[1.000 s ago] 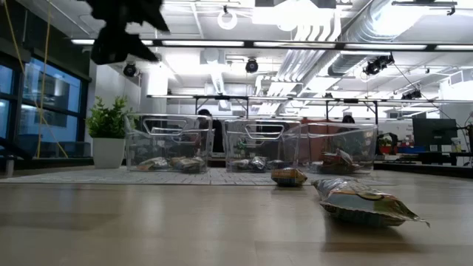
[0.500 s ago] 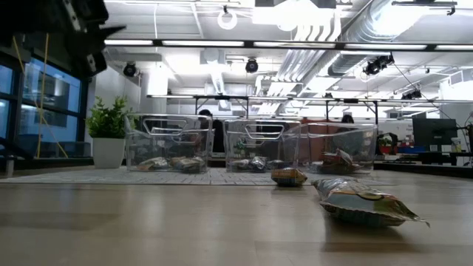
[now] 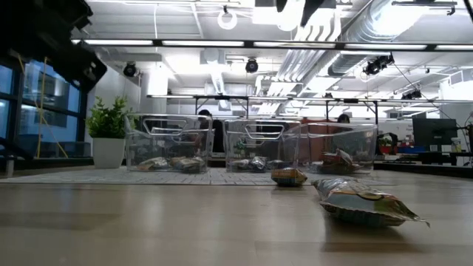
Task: Pick and place Granola Bars by type
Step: Put the yellow granola bar into the left transparent bin
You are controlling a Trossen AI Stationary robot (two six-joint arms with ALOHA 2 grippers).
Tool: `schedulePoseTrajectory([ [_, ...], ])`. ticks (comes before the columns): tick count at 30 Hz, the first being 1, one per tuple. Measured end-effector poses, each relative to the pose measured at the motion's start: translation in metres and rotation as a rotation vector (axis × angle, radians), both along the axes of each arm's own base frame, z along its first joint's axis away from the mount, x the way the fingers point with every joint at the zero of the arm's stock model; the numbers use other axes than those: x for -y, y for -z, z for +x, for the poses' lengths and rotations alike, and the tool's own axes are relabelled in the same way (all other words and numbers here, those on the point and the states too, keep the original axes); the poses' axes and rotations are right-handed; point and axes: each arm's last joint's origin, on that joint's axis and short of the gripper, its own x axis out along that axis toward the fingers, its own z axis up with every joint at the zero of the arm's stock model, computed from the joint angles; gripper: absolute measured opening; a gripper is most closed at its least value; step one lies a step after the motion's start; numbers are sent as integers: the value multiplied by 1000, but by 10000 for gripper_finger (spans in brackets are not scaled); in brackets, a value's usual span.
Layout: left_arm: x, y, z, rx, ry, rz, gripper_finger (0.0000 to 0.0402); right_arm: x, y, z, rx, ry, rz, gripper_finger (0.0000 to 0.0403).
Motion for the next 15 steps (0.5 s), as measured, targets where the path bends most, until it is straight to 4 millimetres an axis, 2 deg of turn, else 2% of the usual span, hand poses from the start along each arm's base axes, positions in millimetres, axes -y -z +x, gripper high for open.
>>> schedulePoseTrajectory([
  [3, -2, 1, 0, 17, -41, 84, 216, -3, 25, 18, -56, 60, 17, 193],
  [8, -2, 1, 0, 32, -27, 120, 216, -10, 59, 38, -134, 135, 38, 193],
  [15, -1, 3, -1, 9, 1, 119, 216, -22, 86, 46, -205, 236, 9, 211],
])
